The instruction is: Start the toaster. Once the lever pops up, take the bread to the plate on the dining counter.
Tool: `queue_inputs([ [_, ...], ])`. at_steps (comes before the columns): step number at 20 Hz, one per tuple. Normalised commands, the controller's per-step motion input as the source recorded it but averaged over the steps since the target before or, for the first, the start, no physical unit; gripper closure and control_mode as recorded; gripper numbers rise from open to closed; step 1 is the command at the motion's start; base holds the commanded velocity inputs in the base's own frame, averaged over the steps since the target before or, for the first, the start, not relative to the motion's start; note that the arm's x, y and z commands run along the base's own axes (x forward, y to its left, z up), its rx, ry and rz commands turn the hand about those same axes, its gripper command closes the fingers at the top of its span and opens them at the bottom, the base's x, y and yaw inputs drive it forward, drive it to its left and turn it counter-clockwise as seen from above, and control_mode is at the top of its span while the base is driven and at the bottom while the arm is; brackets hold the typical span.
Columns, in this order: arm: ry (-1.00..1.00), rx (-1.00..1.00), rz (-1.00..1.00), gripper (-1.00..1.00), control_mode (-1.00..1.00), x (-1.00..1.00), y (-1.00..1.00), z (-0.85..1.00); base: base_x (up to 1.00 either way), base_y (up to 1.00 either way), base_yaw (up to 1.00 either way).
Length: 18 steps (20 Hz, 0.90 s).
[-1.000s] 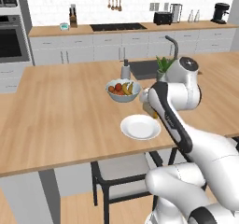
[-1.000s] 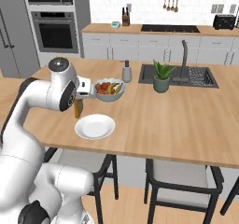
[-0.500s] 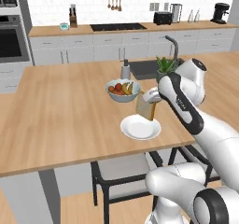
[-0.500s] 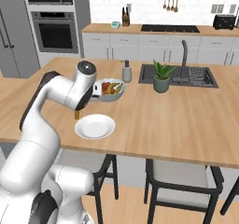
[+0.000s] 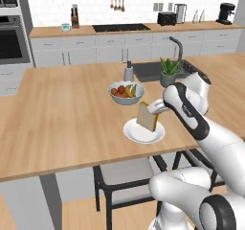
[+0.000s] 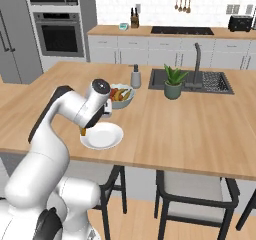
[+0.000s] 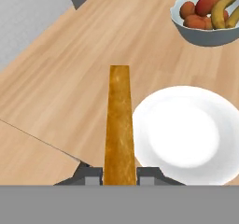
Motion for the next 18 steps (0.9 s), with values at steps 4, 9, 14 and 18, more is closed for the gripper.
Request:
queue_inputs([
  [4, 0.00, 0.00, -0.01, 1.00, -1.00, 0.38, 0.01, -0.28, 0.00, 0.00, 0.00],
  [9, 0.00, 0.00, -0.02, 1.00, -1.00, 0.49, 0.03, -0.22, 0.00, 0.00, 0.00],
  [14, 0.00, 0.00, 0.00, 1.00, -1.00, 0.22, 0.05, -0.23, 0.00, 0.00, 0.00],
  [18, 0.03, 0.02, 0.00, 1.00, -1.00, 0.00, 0.09, -0.38, 0.00, 0.00, 0.00],
])
